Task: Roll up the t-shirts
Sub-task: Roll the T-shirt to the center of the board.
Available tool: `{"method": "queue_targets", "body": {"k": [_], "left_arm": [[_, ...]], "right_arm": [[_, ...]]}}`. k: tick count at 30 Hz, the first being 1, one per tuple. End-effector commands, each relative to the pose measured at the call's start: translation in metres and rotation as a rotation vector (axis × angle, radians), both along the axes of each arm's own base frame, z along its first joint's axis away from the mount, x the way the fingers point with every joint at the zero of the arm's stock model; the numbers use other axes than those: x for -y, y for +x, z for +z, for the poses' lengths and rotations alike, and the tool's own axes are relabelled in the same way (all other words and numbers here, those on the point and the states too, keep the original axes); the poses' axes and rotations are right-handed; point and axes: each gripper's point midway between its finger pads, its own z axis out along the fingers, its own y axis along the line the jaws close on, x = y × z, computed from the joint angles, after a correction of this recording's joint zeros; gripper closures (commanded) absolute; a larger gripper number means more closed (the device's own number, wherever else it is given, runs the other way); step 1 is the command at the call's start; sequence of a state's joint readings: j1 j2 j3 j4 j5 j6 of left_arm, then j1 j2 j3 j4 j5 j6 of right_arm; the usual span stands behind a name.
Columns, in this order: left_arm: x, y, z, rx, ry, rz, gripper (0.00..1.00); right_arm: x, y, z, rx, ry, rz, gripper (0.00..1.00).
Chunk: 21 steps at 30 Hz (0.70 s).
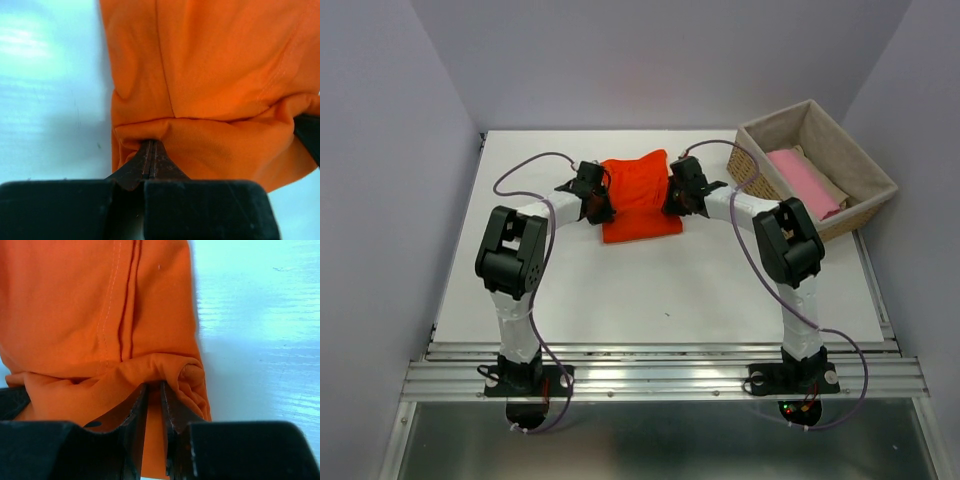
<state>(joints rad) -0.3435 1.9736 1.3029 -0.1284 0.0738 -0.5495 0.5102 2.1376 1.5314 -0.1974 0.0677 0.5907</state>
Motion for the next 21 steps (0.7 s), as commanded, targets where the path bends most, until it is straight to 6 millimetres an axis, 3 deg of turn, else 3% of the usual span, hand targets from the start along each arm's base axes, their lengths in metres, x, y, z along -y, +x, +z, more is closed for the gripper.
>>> {"method": "queue_targets", "body": {"k": [1,2,4,5,7,8,11,13,16,18,21], "left_arm": [[0.008,-0.056,0.005,-0.038,0.029,-0.074,1.00],[0.003,-0.082,-0.010,-0.089,0.048,-0.084,1.00],[0.006,-0.110,-0.014,-0.119,0.040,-0.089,1.00],[0.007,-0.136,-0.016,-0.137,0.038,-0.110,1.00],[0.014,-0.160,-0.003,-0.124,-0.007,-0.120,1.00],[0.018,-0.185,-0.011,-0.154,-0.006,-0.154,1.00],[0.025,-0.215,-0.002,-0.160,-0.043,-0.187,0.98],[0.024,-0.217,0.010,-0.140,-0.036,-0.192,0.97],[0.017,-0.205,0.034,-0.075,0.014,-0.179,0.96],[0.009,-0.194,0.065,-0.001,0.053,-0.166,0.91],[0.009,-0.178,0.098,0.101,0.070,-0.180,0.85]], "right_arm": [[0.000,-0.013,-0.012,-0.039,-0.033,0.072,0.77],[0.001,-0.017,-0.011,-0.040,-0.038,0.087,0.77],[0.003,-0.023,-0.002,-0.029,-0.039,0.109,0.77],[0.009,-0.033,-0.010,-0.049,-0.054,0.117,0.77],[0.009,-0.045,0.001,-0.044,-0.031,0.151,0.77],[0.016,-0.056,-0.008,-0.057,-0.047,0.162,0.77],[0.022,-0.058,0.002,-0.022,-0.062,0.158,0.77],[0.019,-0.051,0.015,0.012,-0.065,0.173,0.77],[0.020,-0.041,0.044,0.066,-0.067,0.154,0.75],[0.023,-0.041,0.072,0.120,-0.049,0.132,0.70],[0.032,-0.046,0.094,0.158,-0.034,0.087,0.66]]}}
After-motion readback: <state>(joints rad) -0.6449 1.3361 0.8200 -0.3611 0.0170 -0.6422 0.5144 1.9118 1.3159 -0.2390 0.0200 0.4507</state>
